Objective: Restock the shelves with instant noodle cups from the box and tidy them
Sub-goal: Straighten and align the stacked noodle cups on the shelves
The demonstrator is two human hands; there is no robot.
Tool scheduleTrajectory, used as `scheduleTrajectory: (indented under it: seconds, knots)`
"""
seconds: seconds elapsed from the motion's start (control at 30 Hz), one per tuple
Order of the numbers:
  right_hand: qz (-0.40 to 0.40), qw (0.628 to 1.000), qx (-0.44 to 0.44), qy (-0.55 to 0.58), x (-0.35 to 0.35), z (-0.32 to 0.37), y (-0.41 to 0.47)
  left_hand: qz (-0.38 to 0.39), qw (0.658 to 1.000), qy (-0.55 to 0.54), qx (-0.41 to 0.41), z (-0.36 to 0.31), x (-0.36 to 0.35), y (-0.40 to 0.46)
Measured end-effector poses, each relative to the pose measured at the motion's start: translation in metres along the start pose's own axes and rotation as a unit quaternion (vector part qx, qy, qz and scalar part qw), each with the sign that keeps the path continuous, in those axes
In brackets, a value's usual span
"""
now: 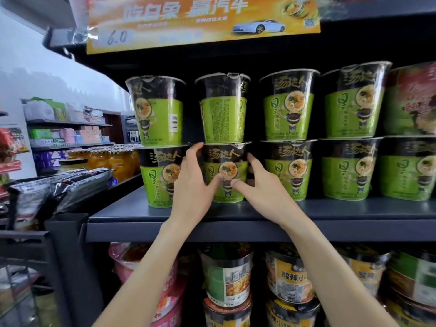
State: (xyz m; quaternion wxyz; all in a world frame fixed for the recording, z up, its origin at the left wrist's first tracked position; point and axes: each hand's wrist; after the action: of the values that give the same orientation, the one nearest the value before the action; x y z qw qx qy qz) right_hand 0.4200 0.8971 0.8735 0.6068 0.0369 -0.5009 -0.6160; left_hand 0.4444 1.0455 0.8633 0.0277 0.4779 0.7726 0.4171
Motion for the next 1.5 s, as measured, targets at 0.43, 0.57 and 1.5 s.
scheduleTrajectory:
  seconds: [0.43,0.57,1.5]
  knots:
    - [-0.087,0.988,0.078,-0.097,0.014,-0.001,-0.007,0.001,1.000,-0.017,-0.009,0.000,-0.001,0.004]
    - [-0.195,0.966,0.157,-0.058,0.031,0.018,0.013,-0.027,0.997,-0.040,-0.054,-0.025,0.005,0.013]
    - [-0.053,0.996,0.077,0.011,0.024,0.011,0.056,-0.071,0.994,0.069,-0.050,-0.020,-0.005,0.025]
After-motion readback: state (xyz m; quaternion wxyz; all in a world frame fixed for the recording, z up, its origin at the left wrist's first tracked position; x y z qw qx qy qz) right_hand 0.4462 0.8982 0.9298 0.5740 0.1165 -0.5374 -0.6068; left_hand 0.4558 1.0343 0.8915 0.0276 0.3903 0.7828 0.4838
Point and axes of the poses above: each hand's wrist, its own y-axis towards the middle knuckle, its own x-axis out of the back of the hand, z = x × y, and after that the axes turned 14 degrees about x, right-handed
